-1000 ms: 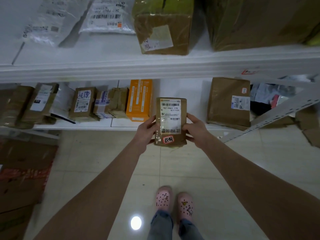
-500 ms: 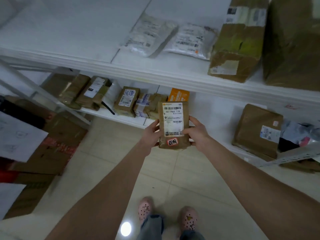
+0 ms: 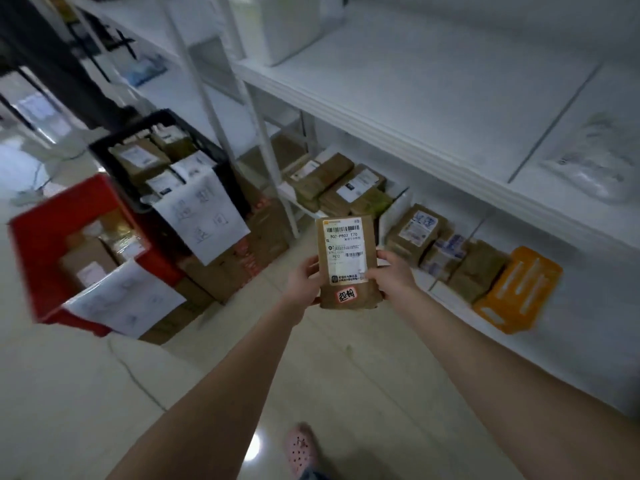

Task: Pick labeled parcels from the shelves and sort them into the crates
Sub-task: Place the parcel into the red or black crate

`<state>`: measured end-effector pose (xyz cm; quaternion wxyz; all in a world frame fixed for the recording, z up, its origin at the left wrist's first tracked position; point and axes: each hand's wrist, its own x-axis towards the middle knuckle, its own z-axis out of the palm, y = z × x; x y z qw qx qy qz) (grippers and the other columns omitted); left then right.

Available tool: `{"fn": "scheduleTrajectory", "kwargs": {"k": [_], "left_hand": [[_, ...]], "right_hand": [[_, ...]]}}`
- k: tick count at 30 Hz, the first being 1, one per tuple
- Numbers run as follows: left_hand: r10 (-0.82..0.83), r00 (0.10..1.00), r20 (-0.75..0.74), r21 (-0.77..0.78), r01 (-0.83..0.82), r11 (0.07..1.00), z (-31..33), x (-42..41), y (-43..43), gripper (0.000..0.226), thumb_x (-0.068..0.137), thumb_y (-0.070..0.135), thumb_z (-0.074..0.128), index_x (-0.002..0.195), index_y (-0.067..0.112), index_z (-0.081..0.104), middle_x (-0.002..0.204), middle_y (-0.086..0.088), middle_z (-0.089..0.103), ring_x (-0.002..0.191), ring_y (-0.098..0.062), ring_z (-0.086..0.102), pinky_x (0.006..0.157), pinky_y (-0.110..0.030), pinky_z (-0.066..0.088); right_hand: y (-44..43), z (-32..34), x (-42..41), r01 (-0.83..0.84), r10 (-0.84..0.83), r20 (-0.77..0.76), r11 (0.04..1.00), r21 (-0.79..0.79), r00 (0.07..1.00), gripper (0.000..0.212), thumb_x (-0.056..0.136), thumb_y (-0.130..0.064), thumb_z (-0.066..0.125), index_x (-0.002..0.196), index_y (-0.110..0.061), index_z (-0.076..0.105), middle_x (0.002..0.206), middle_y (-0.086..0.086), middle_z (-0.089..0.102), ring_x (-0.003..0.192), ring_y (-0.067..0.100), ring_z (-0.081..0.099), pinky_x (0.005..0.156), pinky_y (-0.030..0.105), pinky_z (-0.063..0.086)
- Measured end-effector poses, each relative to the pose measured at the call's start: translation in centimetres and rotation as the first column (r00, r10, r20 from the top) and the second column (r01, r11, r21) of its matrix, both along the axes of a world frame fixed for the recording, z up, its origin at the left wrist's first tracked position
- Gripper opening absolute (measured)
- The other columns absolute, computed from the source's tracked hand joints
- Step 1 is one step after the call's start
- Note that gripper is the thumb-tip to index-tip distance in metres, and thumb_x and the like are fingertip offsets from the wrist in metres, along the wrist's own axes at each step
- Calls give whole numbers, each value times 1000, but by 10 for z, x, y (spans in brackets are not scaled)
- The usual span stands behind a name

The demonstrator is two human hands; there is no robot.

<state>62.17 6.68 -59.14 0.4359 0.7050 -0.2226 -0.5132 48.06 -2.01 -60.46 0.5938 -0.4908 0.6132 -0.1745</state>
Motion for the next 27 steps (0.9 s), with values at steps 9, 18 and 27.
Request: {"fn": "scheduleTrajectory", "kwargs": {"k": [9, 18, 27], "left_hand": [[256, 966, 26, -36, -255, 966, 26, 219, 67, 56, 90, 16, 65, 141, 16, 43, 132, 0, 57, 94, -11, 61, 60, -19, 52], [505, 860, 66, -43, -504, 863, 13, 388, 118, 53, 93, 4, 54, 143, 15, 38, 135, -6, 55, 114, -23, 59, 87, -38, 56], [651, 753, 99, -10, -653, 757, -24, 575, 111, 58, 93, 0, 52, 145, 17, 33, 135, -5, 54, 107, -24, 62, 62, -26, 55]], "right_hand": [[37, 18, 249, -246, 246, 9, 969, -18, 969, 65, 77, 2, 66, 135, -23, 51, 117, 7, 66, 97, 25, 65, 87, 45, 54], [64, 19, 451, -496, 501, 68, 865, -75, 863, 62, 81, 4, 62, 137, -18, 49, 123, 10, 62, 90, 21, 62, 58, 23, 47], [54, -24, 659, -655, 656, 60, 754, -45, 752, 66, 84, -3, 65, 143, -21, 41, 126, 9, 60, 104, 23, 62, 75, 31, 53]]}}
